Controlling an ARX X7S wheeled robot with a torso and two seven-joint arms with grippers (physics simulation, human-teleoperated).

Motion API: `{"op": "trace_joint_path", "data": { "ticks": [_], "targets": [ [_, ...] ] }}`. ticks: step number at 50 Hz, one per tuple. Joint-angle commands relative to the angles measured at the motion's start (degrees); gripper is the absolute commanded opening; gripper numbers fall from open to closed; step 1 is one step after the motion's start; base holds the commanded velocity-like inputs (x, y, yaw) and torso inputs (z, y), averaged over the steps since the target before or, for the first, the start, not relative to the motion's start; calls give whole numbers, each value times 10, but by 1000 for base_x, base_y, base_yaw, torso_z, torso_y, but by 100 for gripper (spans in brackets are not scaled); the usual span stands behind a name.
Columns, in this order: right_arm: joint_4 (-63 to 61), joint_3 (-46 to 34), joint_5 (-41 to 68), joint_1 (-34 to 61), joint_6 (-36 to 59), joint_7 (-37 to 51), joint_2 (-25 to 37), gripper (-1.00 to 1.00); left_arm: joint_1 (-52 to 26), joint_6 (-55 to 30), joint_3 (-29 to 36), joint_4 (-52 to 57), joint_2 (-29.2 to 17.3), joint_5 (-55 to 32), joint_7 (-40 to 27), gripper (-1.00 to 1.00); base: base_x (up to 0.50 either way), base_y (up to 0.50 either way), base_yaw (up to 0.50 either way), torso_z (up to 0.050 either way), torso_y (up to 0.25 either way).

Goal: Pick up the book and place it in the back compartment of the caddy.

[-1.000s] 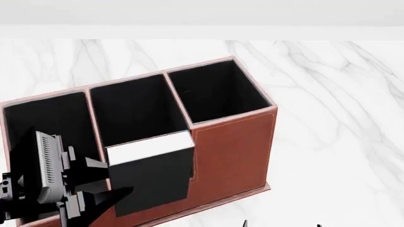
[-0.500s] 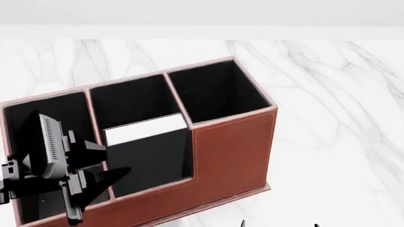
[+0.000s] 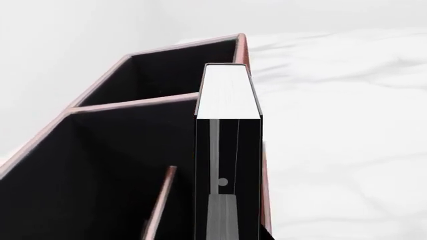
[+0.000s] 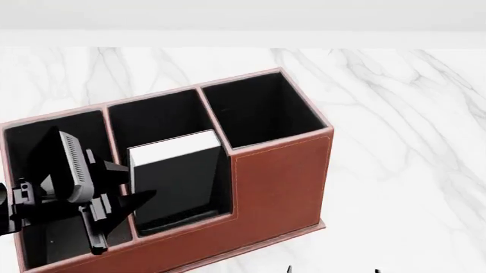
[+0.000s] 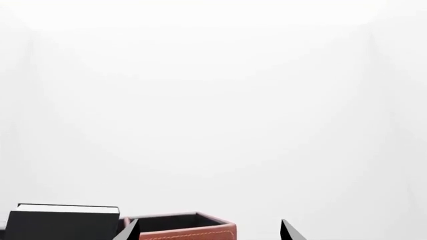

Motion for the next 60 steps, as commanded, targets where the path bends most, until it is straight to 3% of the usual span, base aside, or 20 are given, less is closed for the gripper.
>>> {"op": "trace_joint_path", "data": {
  "ticks": [1,7,17,33,56,57,60],
  "targets": [
    [2,-3,0,1,0,1,1,100,-18,42,-34,-77,37,-9,18,-100,0,0,0,0,0],
    [1,-4,1,1,-1,1,2,100,-20,68,-38,-113,53,-8,32,-100,0,0,0,2,2],
    [3,-6,2,3,0,1,3,100,-52,140,-52,-272,121,0,106,-100,0,0,0,0,2],
    [8,-10,1,6,0,3,3,100,-52,128,-155,-273,132,89,109,-100,0,0,0,0,1],
    [4,-13,1,5,0,6,5,100,-43,99,-357,-274,148,285,96,-100,0,0,-2,0,1],
    [4,-13,1,5,-1,6,5,100,-44,95,-369,-274,148,286,90,100,0,-3,-3,0,0],
    [6,-14,0,6,-1,6,5,100,-43,95,-384,-274,149,303,96,100,0,0,0,0,0]
  ]
}}
